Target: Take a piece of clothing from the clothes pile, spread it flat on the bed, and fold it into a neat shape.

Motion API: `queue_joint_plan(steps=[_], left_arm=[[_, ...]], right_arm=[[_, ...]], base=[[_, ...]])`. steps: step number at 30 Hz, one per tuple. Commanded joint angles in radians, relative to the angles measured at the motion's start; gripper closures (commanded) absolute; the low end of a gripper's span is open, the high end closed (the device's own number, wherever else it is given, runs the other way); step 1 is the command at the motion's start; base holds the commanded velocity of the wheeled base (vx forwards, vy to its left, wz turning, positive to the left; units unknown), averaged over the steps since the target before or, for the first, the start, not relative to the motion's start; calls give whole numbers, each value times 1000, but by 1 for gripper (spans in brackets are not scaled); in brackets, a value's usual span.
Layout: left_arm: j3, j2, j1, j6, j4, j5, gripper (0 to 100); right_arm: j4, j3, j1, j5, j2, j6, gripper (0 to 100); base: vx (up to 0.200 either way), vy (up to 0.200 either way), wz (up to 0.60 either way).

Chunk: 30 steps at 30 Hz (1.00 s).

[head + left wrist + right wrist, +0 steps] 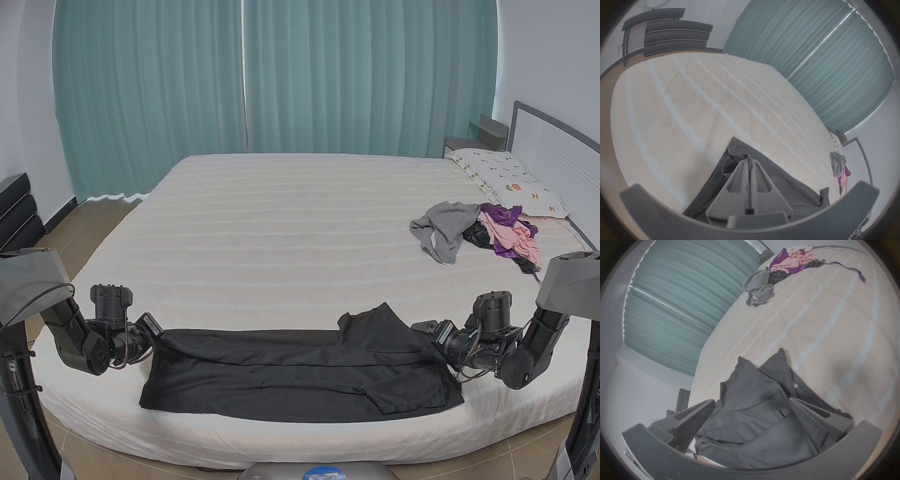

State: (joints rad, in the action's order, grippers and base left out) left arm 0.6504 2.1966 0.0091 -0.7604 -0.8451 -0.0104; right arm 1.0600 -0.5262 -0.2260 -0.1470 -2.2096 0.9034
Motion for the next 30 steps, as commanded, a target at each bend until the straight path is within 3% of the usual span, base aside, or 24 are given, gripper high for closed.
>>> queue_joint_plan(steps=[1,11,16,30], left_arm=[[11,-29,-1,-3,-9,0,100],[-2,-18,11,-7,-8,0,100],[-3,-9,14,-11,-6,-2,100],[-25,0,20,-25,1,-14,100]], right_arm=[[-49,-98,-39,23,-47,6,0],[-167,-236,43,-59,-104,-219,0],[-261,-304,56,-155,-105,-291,0],[-328,-400,56,-240,-165,-320,0]], base=[[0,0,0],[0,0,0],[0,0,0],[0,0,0]])
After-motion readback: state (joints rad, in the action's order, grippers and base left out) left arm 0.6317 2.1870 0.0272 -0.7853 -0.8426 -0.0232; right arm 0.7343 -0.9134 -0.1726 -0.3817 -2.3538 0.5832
